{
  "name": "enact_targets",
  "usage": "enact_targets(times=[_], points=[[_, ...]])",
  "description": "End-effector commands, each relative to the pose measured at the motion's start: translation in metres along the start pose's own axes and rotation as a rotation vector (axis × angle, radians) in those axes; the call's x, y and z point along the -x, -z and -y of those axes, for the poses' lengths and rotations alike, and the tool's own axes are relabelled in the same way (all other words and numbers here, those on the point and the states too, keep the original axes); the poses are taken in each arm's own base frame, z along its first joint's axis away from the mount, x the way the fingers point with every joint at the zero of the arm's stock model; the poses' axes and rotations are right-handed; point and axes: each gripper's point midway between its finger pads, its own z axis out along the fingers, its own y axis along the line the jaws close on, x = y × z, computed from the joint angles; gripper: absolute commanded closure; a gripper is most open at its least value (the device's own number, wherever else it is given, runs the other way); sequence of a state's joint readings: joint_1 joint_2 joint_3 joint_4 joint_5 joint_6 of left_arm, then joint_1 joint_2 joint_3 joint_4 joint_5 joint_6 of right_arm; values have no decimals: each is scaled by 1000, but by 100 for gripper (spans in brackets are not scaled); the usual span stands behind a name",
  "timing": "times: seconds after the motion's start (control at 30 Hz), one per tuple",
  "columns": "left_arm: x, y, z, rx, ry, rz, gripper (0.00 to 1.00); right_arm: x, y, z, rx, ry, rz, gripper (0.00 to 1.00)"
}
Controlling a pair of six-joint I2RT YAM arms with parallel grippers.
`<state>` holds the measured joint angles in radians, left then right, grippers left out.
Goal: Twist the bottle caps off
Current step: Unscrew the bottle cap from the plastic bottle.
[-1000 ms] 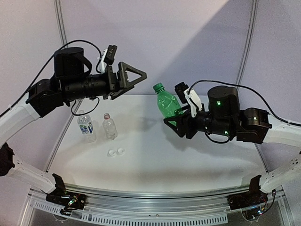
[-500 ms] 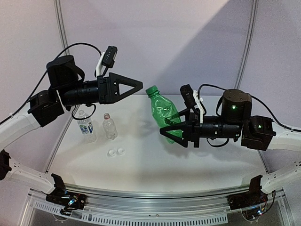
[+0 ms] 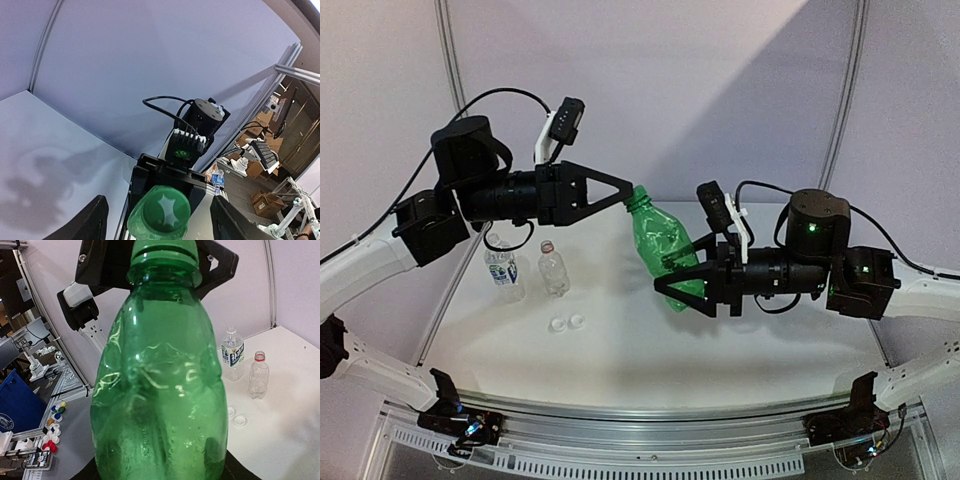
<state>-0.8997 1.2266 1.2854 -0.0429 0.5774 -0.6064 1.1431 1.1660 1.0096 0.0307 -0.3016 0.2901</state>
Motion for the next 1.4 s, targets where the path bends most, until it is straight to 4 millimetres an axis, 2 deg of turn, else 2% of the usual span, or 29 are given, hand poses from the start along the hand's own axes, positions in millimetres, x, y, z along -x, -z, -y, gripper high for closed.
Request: enact_targets(times=[0.0, 0.27, 0.5, 0.63, 0.7, 0.87, 0.97, 1.1, 1.23, 1.37], points=[[3, -2, 1, -9, -26, -21, 32, 8, -3, -5, 28, -3, 13, 100], [-1, -5, -1, -11, -23, -42, 60, 8, -7, -4, 28, -10, 12, 100], [-8, -7, -8, 15, -6, -66, 75, 10, -8, -4, 27, -8, 10, 100], [-12, -10, -26, 105, 44, -97, 86, 10, -11, 0, 6, -7, 3, 100], [-15, -12, -37, 166, 86, -119, 89, 7, -13, 16, -83, 1, -17, 100], [-20, -9, -84, 438, 289, -110, 90, -11, -11, 79, -437, 63, -160, 100], [-29, -3, -108, 596, 429, -87, 90, -16, -10, 104, -582, 89, -229, 100], [-32, -7, -115, 642, 482, -63, 86, -24, -18, 112, -606, 93, -261, 100], [-30, -9, -112, 626, 491, -59, 84, -21, -17, 111, -599, 75, -221, 100], [-28, -9, -107, 606, 477, -62, 74, -21, -14, 107, -580, 72, -210, 100]])
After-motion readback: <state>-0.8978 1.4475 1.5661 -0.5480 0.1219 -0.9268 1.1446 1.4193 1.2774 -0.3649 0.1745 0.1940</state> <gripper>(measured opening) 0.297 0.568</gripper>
